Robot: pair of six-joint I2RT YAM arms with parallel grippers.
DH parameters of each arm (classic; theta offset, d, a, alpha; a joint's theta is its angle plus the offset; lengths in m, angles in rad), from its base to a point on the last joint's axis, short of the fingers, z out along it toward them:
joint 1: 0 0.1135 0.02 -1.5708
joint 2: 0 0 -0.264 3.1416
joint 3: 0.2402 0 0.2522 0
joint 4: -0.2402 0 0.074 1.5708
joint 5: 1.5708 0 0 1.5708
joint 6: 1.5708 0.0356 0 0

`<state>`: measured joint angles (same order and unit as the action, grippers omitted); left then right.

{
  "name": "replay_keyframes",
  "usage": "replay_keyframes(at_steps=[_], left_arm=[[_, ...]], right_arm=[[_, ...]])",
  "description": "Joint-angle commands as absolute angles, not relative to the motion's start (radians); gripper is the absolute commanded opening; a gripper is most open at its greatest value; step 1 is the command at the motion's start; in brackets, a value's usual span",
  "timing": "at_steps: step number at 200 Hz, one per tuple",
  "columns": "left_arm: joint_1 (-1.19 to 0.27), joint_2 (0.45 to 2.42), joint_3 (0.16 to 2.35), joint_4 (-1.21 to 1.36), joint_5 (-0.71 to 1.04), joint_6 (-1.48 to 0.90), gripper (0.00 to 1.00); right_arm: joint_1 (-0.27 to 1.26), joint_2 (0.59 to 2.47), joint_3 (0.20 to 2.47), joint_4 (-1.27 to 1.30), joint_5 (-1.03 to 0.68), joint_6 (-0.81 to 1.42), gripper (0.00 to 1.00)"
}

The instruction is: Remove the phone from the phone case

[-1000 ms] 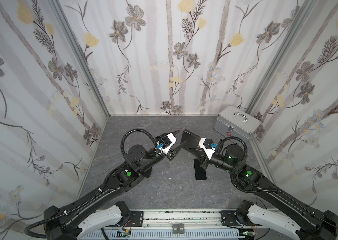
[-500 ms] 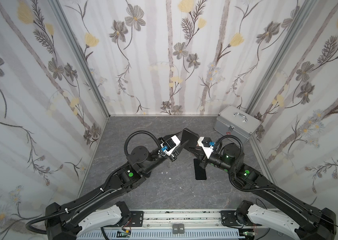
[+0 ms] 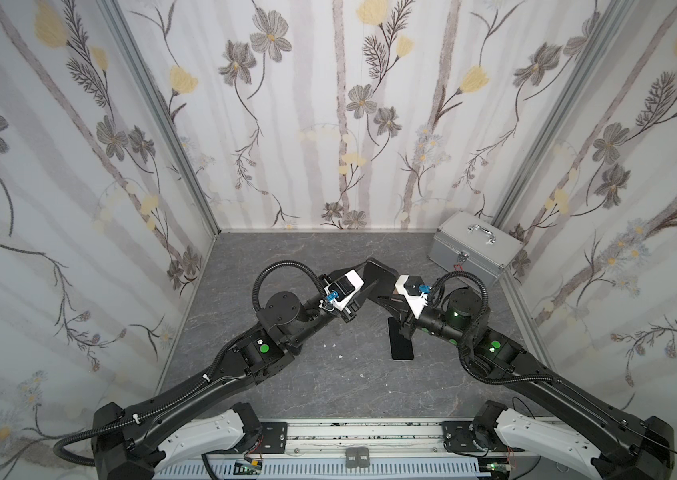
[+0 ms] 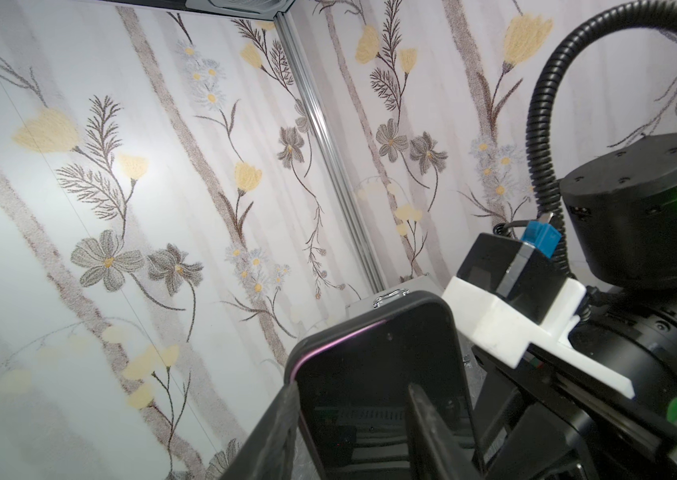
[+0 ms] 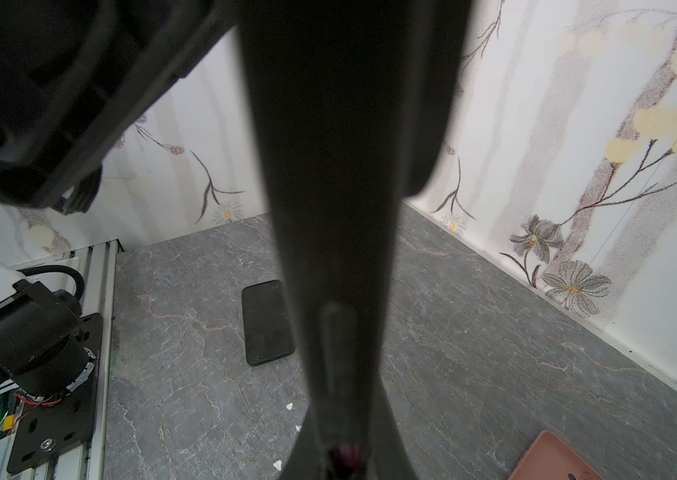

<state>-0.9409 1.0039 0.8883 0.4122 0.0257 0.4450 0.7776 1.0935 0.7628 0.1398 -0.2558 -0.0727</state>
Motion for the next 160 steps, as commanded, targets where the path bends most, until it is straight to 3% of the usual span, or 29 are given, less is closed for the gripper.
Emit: replay_keyframes(at_steps=[1, 160], left_arm=[[-0.942, 1.003, 0.895, 0.43, 0.009, 0.457, 0.45], [-0.942, 1.009, 0.888, 0.428, 0.022, 0.451, 0.43]], right_arm=[[0.781, 1.089, 0.764, 0.212, -0.263, -0.083, 0.0], [0.801, 1.116, 0.788, 0.187, -0.274, -0.103, 0.0]])
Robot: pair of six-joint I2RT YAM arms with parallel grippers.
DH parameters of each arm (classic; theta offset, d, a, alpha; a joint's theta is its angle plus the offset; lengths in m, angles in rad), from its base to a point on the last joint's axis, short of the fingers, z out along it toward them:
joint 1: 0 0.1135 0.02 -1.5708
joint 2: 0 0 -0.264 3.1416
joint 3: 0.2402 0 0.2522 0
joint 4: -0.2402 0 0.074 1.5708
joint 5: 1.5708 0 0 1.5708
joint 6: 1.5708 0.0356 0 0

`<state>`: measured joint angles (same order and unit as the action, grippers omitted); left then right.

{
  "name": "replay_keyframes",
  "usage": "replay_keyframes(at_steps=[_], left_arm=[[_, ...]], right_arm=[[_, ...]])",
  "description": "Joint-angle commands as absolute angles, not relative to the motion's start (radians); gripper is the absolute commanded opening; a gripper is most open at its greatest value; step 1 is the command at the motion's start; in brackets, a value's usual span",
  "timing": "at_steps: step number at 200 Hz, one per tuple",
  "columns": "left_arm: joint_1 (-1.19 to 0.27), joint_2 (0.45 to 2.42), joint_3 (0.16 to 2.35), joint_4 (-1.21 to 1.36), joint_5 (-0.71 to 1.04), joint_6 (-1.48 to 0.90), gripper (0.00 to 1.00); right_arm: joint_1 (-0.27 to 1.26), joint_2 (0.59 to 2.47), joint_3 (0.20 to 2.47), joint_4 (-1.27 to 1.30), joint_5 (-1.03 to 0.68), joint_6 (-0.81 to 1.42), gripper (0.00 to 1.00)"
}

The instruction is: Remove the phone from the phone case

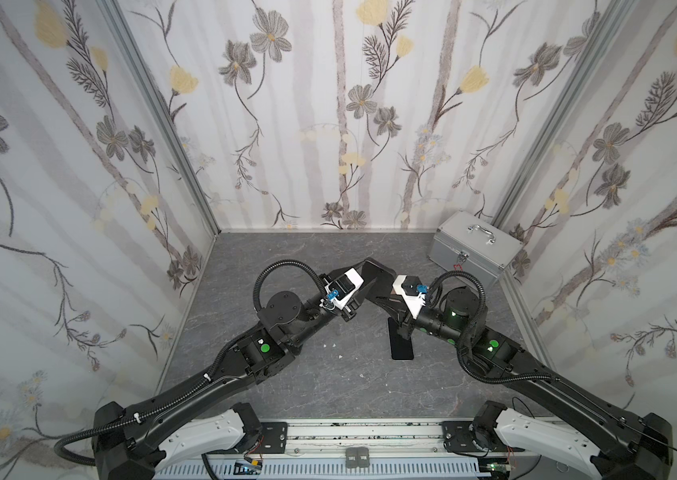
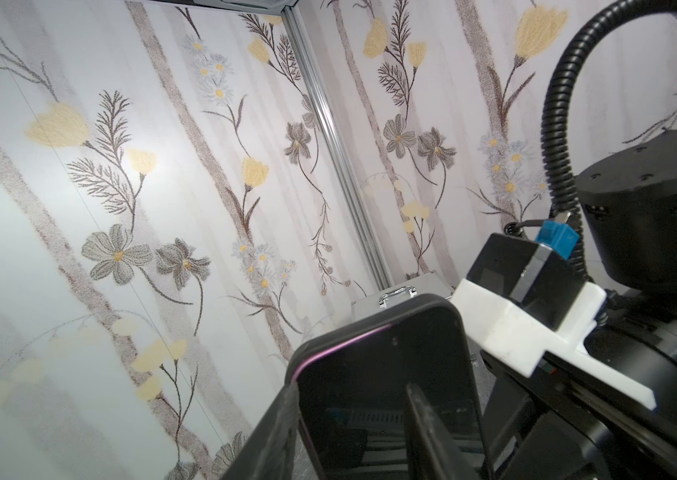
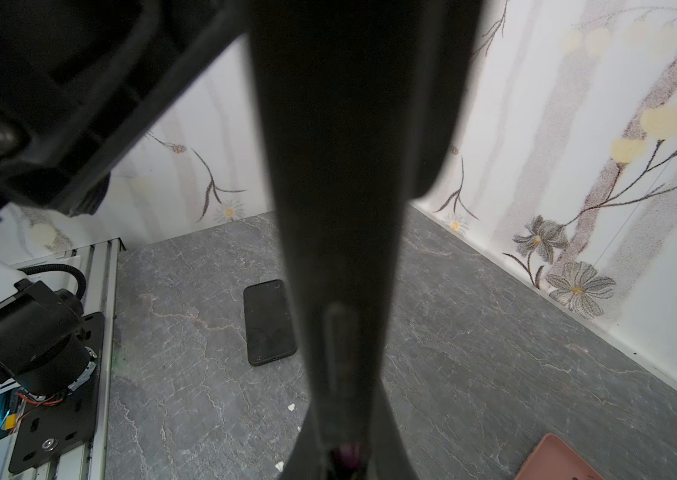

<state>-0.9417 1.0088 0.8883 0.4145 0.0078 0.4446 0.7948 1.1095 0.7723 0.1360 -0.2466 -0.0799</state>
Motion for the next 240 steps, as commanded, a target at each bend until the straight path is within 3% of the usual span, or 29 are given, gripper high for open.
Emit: replay_keyframes(at_steps=[1, 149, 240], left_arm=[[-0.943, 1.009, 0.889, 0.428, 0.022, 0.452, 0.43], [-0.942, 1.012, 0.891, 0.429, 0.002, 0.449, 0.46], [-0.941, 1.003, 0.88, 0.411, 0.121, 0.408, 0.43]], right_arm=[[0.801, 1.116, 0.788, 0.186, -0.273, -0.104, 0.0], [0.852, 1.111, 0.771, 0.197, -0.305, -0.215, 0.0], [0.857, 1.101, 0.796, 0.153, -0.279, -0.265, 0.0]])
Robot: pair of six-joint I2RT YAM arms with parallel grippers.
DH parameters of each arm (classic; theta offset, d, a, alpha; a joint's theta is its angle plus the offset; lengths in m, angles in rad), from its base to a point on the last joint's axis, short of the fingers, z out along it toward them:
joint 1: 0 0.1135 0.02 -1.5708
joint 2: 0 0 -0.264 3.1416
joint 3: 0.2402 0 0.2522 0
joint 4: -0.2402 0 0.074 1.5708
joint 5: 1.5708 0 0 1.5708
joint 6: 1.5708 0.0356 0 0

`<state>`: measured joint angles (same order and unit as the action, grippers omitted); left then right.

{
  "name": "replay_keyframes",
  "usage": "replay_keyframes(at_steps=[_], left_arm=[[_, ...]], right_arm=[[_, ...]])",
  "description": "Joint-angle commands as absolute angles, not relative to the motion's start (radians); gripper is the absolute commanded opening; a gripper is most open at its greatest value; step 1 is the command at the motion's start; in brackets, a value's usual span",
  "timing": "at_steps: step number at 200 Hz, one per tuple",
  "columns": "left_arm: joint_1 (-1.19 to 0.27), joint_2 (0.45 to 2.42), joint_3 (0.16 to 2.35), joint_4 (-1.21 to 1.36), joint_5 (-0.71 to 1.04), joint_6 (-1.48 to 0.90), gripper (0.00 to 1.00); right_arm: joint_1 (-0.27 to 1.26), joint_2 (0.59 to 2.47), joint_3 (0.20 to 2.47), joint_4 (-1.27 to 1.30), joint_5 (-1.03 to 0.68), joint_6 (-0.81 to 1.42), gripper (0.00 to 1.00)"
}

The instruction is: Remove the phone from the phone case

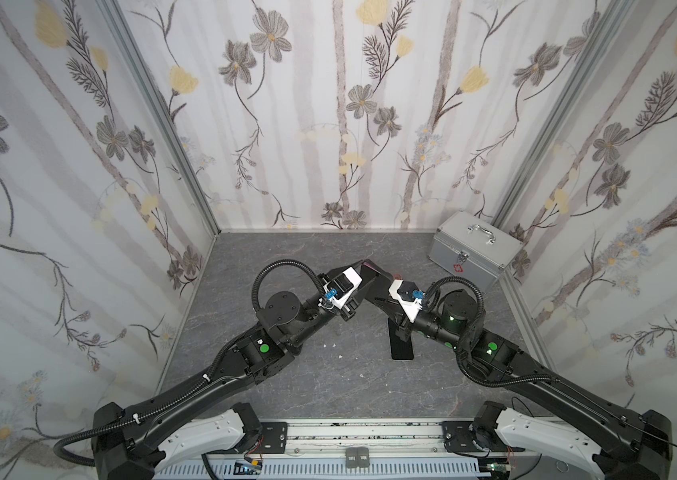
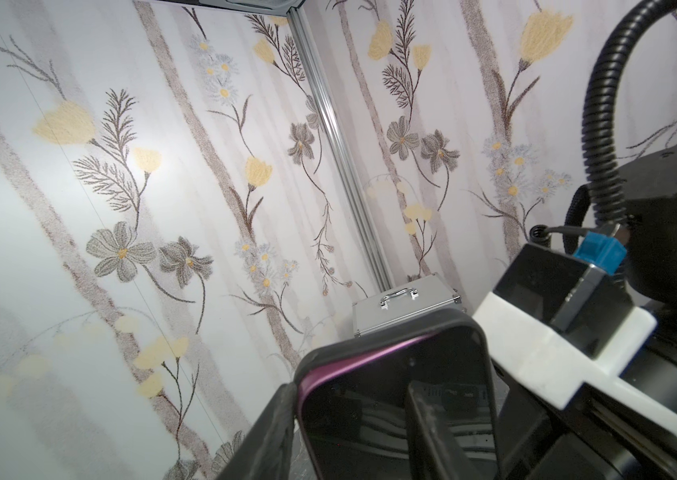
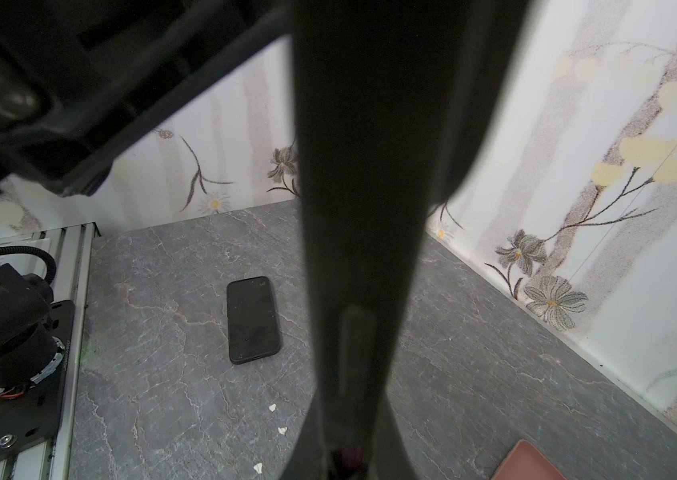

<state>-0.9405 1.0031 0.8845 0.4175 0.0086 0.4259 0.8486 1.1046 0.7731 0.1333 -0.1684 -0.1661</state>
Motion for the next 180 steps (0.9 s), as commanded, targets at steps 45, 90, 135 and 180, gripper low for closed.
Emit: replay_keyframes(at_steps=[45, 90, 135, 180], left_arm=[[-0.939, 1.019, 0.897, 0.339, 0.193, 0.388, 0.44], [-0.921, 1.028, 0.916, 0.295, 0.291, 0.35, 0.42], [-0.9, 1.05, 0.943, 0.229, 0.399, 0.324, 0.4], [-0.875, 1.06, 0.948, 0.218, 0.495, 0.293, 0.4]], right_arm=[[0.855, 1.108, 0.824, 0.105, -0.302, -0.299, 0.0], [0.853, 1.103, 0.833, 0.086, -0.347, -0.316, 0.0], [0.84, 1.107, 0.855, 0.045, -0.371, -0.327, 0.0], [0.83, 1.095, 0.86, 0.04, -0.436, -0.326, 0.0]])
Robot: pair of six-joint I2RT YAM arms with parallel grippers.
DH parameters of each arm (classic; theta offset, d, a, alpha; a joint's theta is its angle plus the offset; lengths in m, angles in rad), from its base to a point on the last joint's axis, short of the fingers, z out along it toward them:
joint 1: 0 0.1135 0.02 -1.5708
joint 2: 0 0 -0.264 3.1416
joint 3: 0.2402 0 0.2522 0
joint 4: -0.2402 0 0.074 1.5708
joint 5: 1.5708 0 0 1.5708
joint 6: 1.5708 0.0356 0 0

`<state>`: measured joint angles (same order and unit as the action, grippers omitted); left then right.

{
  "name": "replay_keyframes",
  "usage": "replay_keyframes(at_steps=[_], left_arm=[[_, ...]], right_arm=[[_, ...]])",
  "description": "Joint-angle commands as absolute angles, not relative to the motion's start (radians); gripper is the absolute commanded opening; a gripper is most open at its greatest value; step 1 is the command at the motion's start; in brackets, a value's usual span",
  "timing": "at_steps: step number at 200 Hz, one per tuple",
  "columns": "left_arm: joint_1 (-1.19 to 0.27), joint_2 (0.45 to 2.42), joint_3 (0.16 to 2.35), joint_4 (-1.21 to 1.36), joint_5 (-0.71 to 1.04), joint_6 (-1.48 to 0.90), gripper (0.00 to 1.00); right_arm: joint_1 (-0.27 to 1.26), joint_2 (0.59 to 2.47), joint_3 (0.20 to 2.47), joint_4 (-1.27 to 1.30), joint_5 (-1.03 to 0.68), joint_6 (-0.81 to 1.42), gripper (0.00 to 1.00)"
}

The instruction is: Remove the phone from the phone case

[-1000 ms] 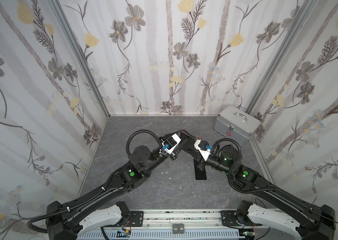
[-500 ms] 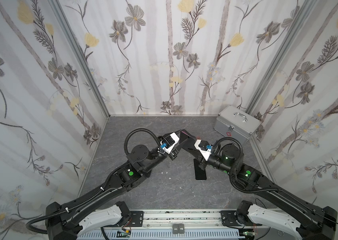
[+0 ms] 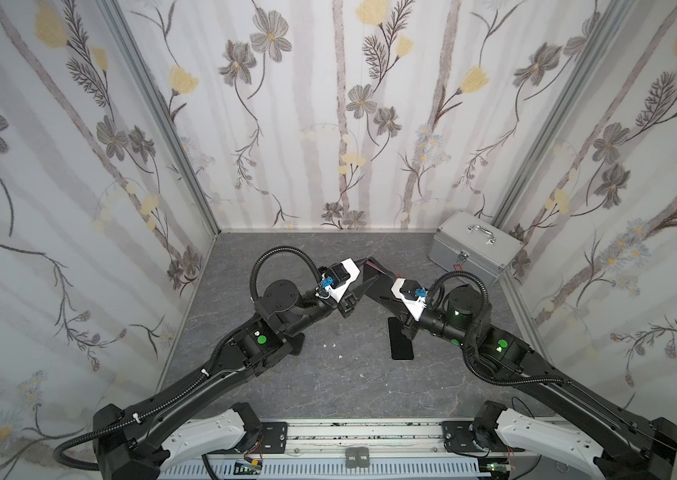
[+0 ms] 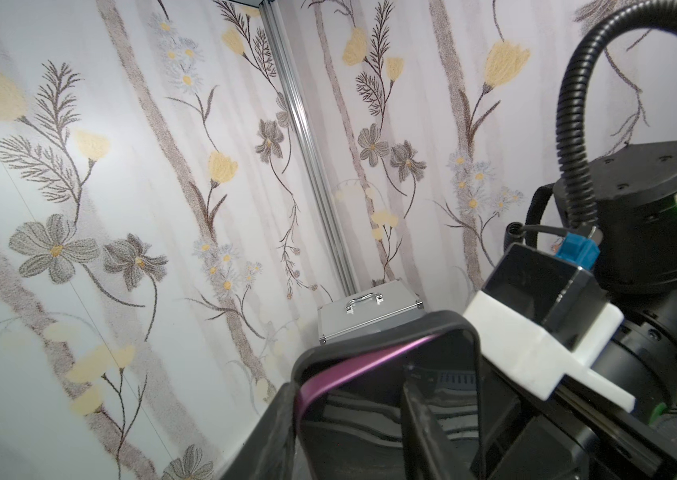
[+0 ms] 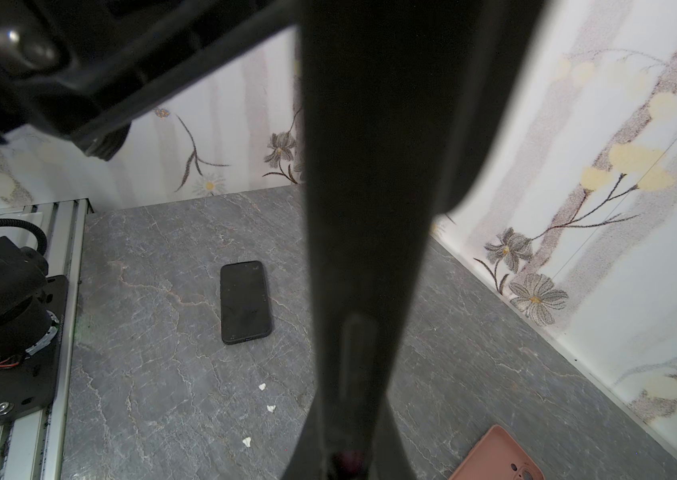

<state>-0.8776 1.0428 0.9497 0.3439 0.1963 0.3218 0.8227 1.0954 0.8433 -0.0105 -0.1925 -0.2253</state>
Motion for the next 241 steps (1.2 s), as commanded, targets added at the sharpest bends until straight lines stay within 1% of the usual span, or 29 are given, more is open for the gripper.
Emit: replay_keyframes(at_steps=[1, 12, 64, 138, 184, 241], left_arm=[[-0.873, 1.059, 0.948, 0.217, 0.499, 0.292, 0.4], [-0.863, 1.056, 0.948, 0.218, 0.535, 0.278, 0.4], [-0.835, 1.06, 0.948, 0.219, 0.714, 0.235, 0.38], [-0.805, 1.065, 0.958, 0.247, 0.904, 0.156, 0.32], [-0.804, 1.06, 0.92, 0.315, 0.914, 0.105, 0.34], [-0.805, 1.078, 0.904, 0.333, 0.907, 0.086, 0.33]], right_arm=[[0.83, 1.095, 0.859, 0.04, -0.438, -0.326, 0.0], [0.791, 1.089, 0.859, 0.04, -0.467, -0.319, 0.0], [0.74, 1.081, 0.885, 0.008, -0.607, -0.316, 0.0], [0.653, 1.033, 0.878, 0.074, -0.758, -0.25, 0.0], [0.634, 0.996, 0.837, 0.262, -0.814, -0.12, 0.0], [0.634, 0.995, 0.841, 0.309, -0.837, -0.079, 0.0]])
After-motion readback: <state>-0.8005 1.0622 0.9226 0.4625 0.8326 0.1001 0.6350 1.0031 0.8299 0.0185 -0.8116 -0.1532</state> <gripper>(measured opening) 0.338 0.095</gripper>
